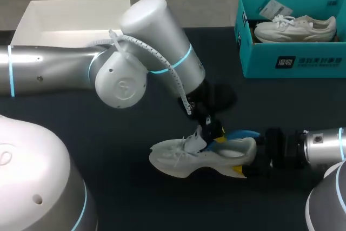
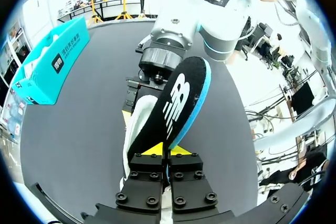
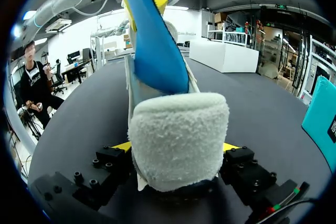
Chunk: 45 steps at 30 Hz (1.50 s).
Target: Take the shoe out of the shoebox, open the shoe tongue, remove and reinsert the insole, then place the shoe into the shoebox
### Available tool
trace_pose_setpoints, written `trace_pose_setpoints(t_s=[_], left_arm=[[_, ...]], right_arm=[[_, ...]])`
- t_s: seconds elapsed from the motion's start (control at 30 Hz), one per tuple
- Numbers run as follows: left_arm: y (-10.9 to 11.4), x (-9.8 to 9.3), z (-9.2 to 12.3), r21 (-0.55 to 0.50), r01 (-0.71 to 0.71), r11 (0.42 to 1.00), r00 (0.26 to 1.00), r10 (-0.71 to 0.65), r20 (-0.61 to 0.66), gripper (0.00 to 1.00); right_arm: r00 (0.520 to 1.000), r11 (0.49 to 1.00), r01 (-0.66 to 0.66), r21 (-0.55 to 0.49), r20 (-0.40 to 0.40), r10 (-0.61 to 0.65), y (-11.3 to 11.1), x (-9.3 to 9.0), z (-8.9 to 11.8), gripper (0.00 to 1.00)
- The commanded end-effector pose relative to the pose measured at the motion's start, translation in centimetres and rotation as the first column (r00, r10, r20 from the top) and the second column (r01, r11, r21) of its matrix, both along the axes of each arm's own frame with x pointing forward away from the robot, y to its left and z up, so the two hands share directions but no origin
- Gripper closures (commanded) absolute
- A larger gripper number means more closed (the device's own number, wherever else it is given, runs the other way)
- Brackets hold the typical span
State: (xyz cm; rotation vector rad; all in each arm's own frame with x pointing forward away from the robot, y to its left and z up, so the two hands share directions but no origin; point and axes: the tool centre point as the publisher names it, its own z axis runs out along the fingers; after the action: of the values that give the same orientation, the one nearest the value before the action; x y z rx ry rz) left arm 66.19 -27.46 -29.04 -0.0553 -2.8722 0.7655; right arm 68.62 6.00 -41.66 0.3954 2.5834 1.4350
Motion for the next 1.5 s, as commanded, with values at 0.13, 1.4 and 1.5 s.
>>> trace_pose_setpoints(t_s=[0.13,1.4,1.5], left_arm=[[1.1,-0.1,1.4,-0.165,0.033,0.986,0.998,-0.043,-0.054,1.0],[0.4,-1.0,2.8,-0.107,0.058,0.993,0.994,-0.068,-0.09,1.0],[0.1,-1.2,3.0,-0.11,0.056,0.992,0.991,-0.068,-0.117,1.0]], right_arm=[[1.0,1.0,0.003,-0.005,0.0,-0.003,0.1,0.0,-0.2,1.0],[1.0,1.0,0.003,-0.005,0.0,-0.003,0.1,0.0,-0.2,1.0],[1.0,1.0,0.003,-0.005,0.0,-0.003,0.1,0.0,-0.2,1.0]])
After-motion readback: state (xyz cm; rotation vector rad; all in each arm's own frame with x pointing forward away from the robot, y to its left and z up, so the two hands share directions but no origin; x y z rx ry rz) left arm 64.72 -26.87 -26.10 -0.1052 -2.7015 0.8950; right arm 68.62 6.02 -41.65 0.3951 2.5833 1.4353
